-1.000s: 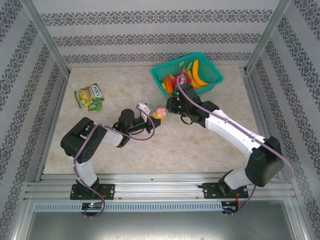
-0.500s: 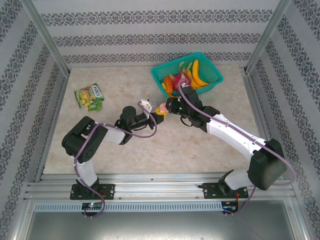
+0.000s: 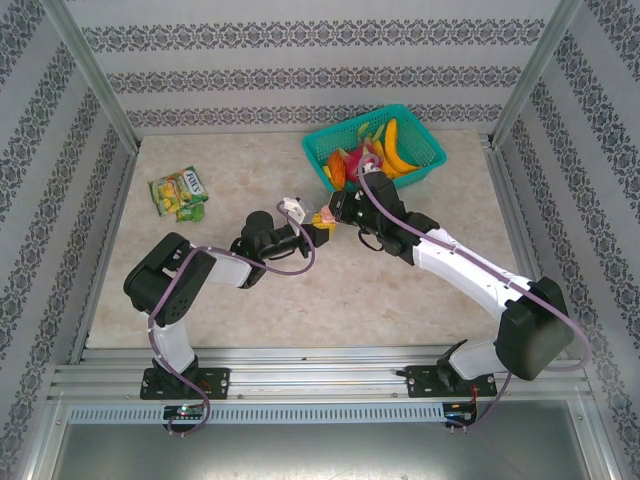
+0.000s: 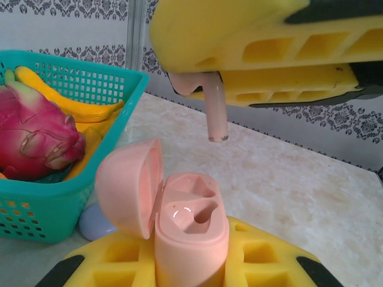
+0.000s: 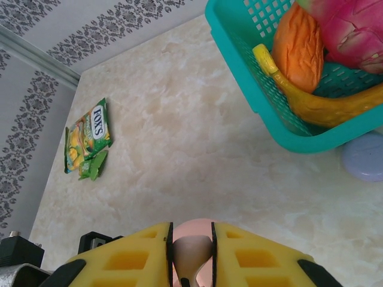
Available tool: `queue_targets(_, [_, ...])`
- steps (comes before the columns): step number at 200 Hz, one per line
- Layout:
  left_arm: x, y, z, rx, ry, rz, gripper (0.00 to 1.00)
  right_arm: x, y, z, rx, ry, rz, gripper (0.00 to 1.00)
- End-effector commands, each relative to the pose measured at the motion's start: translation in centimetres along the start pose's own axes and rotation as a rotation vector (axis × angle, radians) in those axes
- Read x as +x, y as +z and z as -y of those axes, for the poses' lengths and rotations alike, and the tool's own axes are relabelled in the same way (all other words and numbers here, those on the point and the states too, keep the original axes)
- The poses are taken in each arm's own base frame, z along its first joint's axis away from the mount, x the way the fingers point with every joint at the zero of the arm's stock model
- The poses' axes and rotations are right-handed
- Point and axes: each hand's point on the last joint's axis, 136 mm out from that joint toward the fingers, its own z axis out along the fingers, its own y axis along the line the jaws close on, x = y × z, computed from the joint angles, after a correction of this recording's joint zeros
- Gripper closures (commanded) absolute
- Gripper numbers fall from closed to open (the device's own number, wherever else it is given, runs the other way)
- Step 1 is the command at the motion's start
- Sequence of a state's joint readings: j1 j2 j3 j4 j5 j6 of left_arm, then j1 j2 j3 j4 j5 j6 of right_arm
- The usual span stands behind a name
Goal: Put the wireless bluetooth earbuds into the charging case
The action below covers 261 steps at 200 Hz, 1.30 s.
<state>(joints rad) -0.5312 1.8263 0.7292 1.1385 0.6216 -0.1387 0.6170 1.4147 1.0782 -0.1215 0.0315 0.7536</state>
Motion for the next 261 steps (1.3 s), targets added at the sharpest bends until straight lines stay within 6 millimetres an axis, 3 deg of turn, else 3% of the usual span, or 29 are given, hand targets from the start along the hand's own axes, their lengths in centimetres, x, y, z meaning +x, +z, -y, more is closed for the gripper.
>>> queue_targets(1, [-3.2,0.2,1.3,0.040,0.064,0.079,1.00,0.4,0.5,0.4,-0.005,0.016,-0.009,0.76])
queue_targets(92, [-4.1,0.2,1.5,0.042,0.071,0.091,1.00,1.2,1.0,1.3,0.015,0.024,-0.018,0.77])
queue_targets(261, [-4.3,0.1,1.8,0.050,0.075,0.096,1.00,1.3,1.6,0.8,0.001,0.003,-0.024,0.78])
